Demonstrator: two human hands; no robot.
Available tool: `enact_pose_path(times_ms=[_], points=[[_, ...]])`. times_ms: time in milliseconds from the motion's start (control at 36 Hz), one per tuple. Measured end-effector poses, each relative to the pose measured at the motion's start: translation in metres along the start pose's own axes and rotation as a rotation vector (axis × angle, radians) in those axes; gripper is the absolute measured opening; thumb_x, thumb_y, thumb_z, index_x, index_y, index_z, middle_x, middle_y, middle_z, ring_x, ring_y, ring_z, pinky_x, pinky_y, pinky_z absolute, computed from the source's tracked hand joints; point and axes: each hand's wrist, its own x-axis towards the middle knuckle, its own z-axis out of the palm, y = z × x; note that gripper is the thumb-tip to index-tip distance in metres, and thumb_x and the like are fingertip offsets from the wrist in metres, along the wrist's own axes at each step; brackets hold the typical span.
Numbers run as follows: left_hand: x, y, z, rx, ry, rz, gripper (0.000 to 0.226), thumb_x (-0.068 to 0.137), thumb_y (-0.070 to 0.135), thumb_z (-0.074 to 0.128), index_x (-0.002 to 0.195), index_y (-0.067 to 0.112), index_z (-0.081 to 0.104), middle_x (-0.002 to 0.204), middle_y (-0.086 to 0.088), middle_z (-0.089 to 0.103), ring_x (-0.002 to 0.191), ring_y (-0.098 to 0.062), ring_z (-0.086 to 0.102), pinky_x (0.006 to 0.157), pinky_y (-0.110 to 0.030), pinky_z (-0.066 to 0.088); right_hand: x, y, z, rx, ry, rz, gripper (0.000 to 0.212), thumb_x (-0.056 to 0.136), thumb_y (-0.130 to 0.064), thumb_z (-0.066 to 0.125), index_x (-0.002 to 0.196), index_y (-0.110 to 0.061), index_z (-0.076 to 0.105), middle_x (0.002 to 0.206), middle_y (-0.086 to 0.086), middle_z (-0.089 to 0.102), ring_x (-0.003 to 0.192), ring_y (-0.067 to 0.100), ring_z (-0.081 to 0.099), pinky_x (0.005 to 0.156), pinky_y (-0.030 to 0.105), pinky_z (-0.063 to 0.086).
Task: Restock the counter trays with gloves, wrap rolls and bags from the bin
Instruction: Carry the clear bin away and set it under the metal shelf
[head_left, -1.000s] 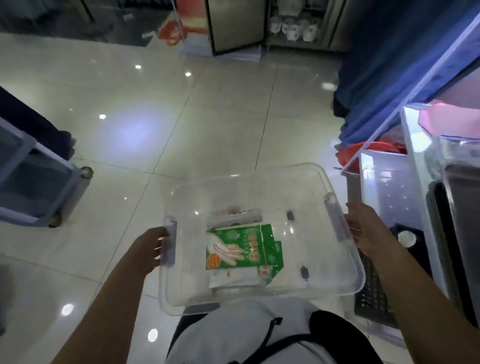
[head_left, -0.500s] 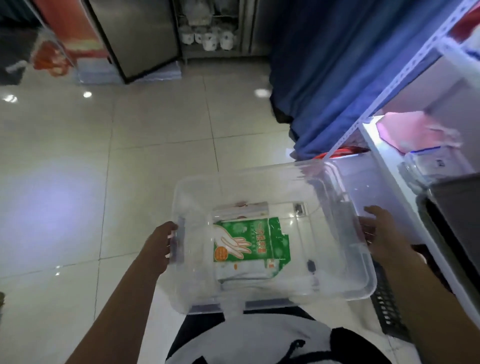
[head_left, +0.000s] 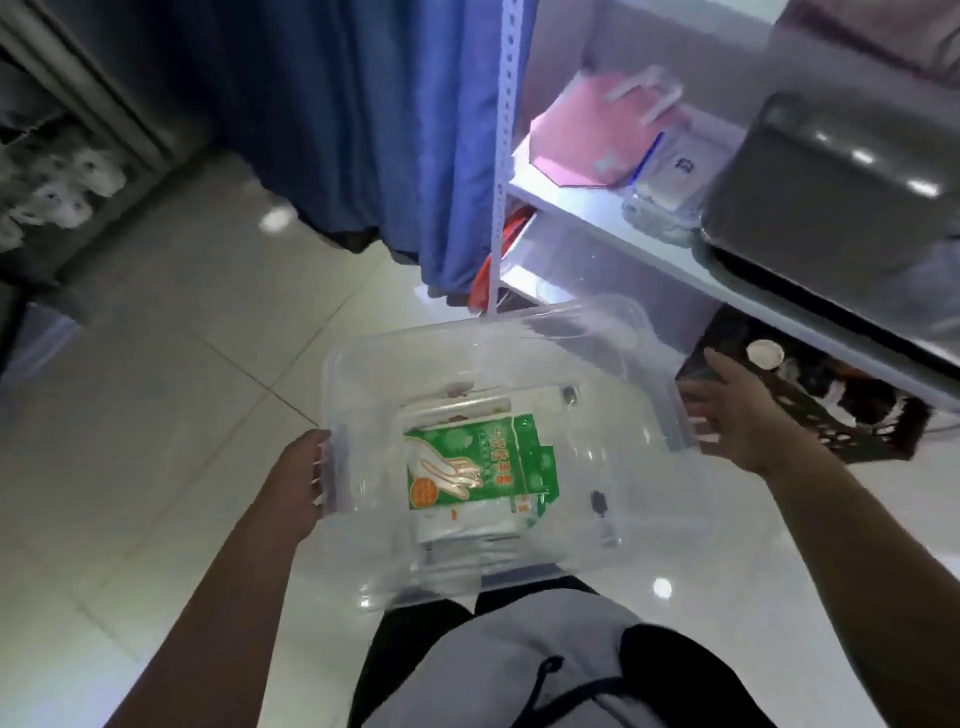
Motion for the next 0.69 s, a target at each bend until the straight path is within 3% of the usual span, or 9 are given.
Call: enact_pose_path(times_ms=[111,222,278,333,444,583,694], points=[[0.036,0.043,0.02,0.116,-0.033,-0.043,0.029,0.089,0.039,0.06,0.111,0.02,0.06,0.107,-0.007,0.058,0.098,-0.026,0.052,0.089,-0.041,0.044,0.01,-0.011,0.0,0.034,0.06,0.043,0.076,0.081,-0.073,0.049,0.122,-0.011,0.064,0.107,0.012,0.057,0.089,0.028,0.05,0.081,0.04,0.039],[0.073,0.077,0.038,0.213,-0.108,-0.032,0.031,0.091,0.038,0.056,0.111,0.014,0.057,0.109,-0.011,0.056,0.075,-0.02,0.049,0.072,-0.033,0.04,0.01,-0.016,0.006,0.091,0.126,0.066,0.07,0.068,-0.072,0.058,0.108,-0.014,0.066,0.094,0.008,0.058,0.081,0.024,0.052,0.071,0.035,0.042],[0.096,0.091,0.05,0.275,-0.151,-0.054,0.035,0.09,0.039,0.056,0.112,0.012,0.059,0.112,-0.012,0.058,0.078,-0.021,0.051,0.076,-0.034,0.041,0.015,-0.01,0.01,0.127,0.179,0.089,0.063,0.069,-0.067,0.06,0.104,-0.015,0.065,0.091,0.008,0.057,0.079,0.025,0.052,0.068,0.033,0.042],[0.123,0.101,0.064,0.335,-0.179,-0.085,0.037,0.09,0.041,0.056,0.112,0.011,0.062,0.107,-0.012,0.061,0.084,-0.022,0.054,0.085,-0.037,0.041,0.024,0.003,0.015,0.183,0.244,0.13,0.052,0.081,-0.061,0.055,0.105,-0.015,0.063,0.091,0.009,0.057,0.079,0.026,0.052,0.066,0.033,0.041],[0.176,0.111,0.102,0.466,-0.242,-0.109,0.026,0.091,0.041,0.054,0.096,0.017,0.063,0.093,-0.005,0.06,0.08,-0.02,0.055,0.076,-0.033,0.043,0.042,0.034,0.04,0.301,0.413,0.229,0.036,0.084,-0.052,0.055,0.097,-0.018,0.063,0.093,0.01,0.06,0.08,0.027,0.055,0.065,0.033,0.045],[0.248,0.104,0.141,0.613,-0.298,-0.131,0.019,0.091,0.036,0.055,0.09,0.018,0.062,0.086,-0.002,0.06,0.074,-0.018,0.056,0.064,-0.03,0.045,0.067,0.071,0.069,0.447,0.587,0.297,0.02,0.084,-0.039,0.058,0.09,-0.02,0.064,0.089,0.007,0.061,0.072,0.024,0.055,0.063,0.029,0.043],[0.305,0.088,0.173,0.775,-0.374,-0.11,0.022,0.092,0.031,0.058,0.103,0.014,0.064,0.092,-0.003,0.064,0.079,-0.019,0.061,0.067,-0.032,0.05,0.104,0.099,0.081,0.539,0.67,0.335,0.021,0.084,-0.033,0.061,0.098,-0.018,0.064,0.086,0.006,0.059,0.071,0.023,0.054,0.066,0.03,0.043]])
